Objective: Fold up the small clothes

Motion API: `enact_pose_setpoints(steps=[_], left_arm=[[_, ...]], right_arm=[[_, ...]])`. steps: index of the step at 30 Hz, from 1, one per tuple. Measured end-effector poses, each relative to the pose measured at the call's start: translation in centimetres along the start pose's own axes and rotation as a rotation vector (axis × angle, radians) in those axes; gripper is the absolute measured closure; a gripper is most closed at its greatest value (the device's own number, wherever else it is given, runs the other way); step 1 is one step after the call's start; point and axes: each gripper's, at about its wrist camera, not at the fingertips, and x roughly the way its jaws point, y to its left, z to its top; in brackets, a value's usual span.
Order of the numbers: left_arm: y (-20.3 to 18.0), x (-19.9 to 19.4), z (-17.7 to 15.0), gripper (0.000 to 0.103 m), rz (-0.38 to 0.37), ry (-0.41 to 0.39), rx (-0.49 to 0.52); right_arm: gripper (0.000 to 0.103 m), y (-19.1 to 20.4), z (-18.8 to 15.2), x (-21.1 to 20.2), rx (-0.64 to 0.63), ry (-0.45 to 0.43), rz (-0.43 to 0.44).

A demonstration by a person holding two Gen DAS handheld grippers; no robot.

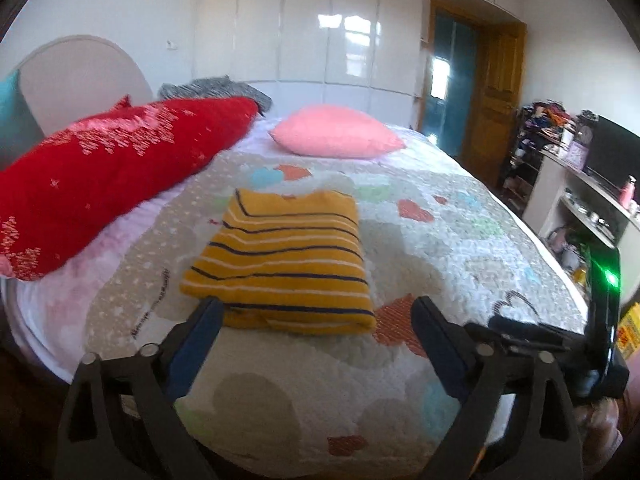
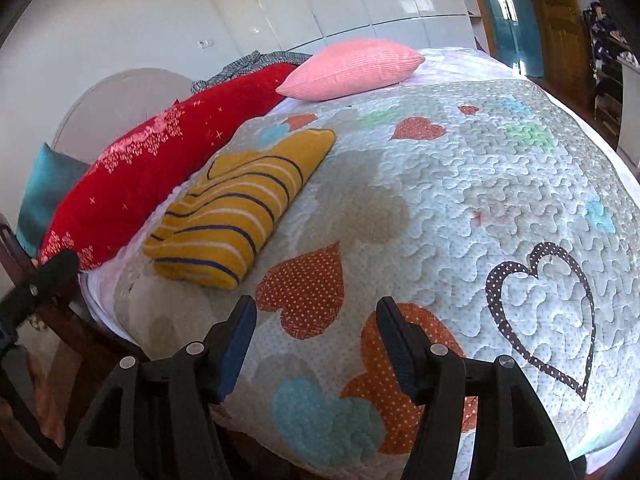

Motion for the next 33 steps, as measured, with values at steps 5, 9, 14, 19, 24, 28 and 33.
enact_pose_setpoints(steps=[5, 9, 14, 19, 24, 28, 33], left_arm=[[1.1, -1.3, 0.2, 0.001, 0.056, -0.083, -0.029], [1.9, -2.6, 0.3, 0.000, 0.082, -0.152, -0.039], [3.1, -4.2, 0.3, 0.000, 0.117, -0.249, -0.085], [4.9, -4.3, 0.6, 0.000, 0.127, -0.220, -0.119], [6.0, -3.3, -0.2, 0.000, 0.152, -0.154, -0.129], [6.0, -1.0, -0.9, 0.000, 0.214, -0.025, -0.084], [5.7, 0.3, -2.3, 0.000, 0.194, 0.050, -0.056]], right_arm=[[0.036, 1.2, -0.5, 0.6, -0.044, 0.010, -0.029], [0.033, 2.4, -0.8, 0.7, -0.084, 0.007, -0.049], [0.033, 3.5, -1.1, 0.8, -0.118, 0.000, -0.063], [0.032, 4.0, -1.1, 1.0, -0.111, 0.004, -0.063], [0.032, 4.8, -1.4, 1.5, -0.122, 0.018, -0.061], [0.031, 5.5, -1.7, 1.9, -0.139, 0.030, -0.062], [0.030, 6.0, -2.1, 2.4, -0.150, 0.044, -0.059]])
